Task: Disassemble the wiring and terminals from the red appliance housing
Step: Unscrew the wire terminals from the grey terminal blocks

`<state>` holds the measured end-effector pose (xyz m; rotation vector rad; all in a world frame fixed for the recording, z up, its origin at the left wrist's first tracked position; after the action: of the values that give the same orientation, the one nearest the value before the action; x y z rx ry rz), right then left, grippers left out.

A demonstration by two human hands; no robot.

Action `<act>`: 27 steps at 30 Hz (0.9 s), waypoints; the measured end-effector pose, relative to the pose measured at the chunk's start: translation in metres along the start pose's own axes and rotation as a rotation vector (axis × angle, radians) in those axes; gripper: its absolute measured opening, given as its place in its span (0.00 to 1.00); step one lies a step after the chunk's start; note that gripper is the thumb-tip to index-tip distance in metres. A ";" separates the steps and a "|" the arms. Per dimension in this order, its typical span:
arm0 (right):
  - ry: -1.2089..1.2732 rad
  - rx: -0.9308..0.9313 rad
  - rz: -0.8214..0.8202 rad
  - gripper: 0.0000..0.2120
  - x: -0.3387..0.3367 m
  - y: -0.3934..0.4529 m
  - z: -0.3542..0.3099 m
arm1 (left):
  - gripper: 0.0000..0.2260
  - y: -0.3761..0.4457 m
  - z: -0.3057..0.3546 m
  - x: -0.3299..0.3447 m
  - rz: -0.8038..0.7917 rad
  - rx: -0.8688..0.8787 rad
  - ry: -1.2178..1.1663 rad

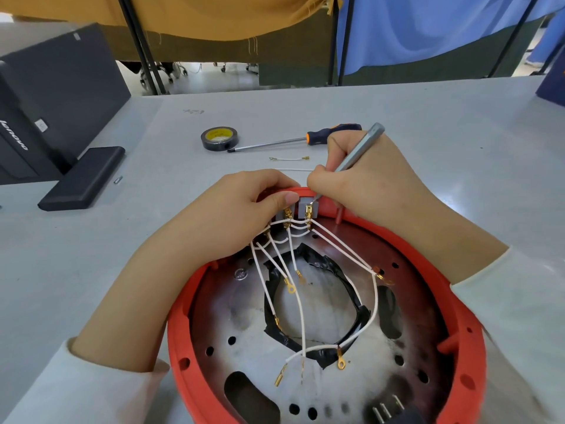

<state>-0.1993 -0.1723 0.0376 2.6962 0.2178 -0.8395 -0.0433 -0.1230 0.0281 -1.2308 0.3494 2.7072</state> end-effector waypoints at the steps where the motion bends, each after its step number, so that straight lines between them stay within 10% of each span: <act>1: -0.014 -0.005 0.000 0.17 0.000 0.000 0.000 | 0.10 0.000 0.000 0.000 0.000 0.001 -0.002; 27: 0.019 0.160 -0.219 0.17 0.000 0.014 -0.007 | 0.09 0.001 -0.002 0.000 0.006 0.006 0.001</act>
<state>-0.1921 -0.1832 0.0470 2.8675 0.4771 -0.9288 -0.0424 -0.1247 0.0269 -1.2315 0.3620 2.7089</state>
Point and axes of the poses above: each hand's wrist, its own y-axis towards the middle knuckle, its own x-axis out of the palm, z = x × y, the point moved 2 cm from there along y, towards the middle knuckle, and after that the axes turned 7 degrees about x, right-handed, at the moved point
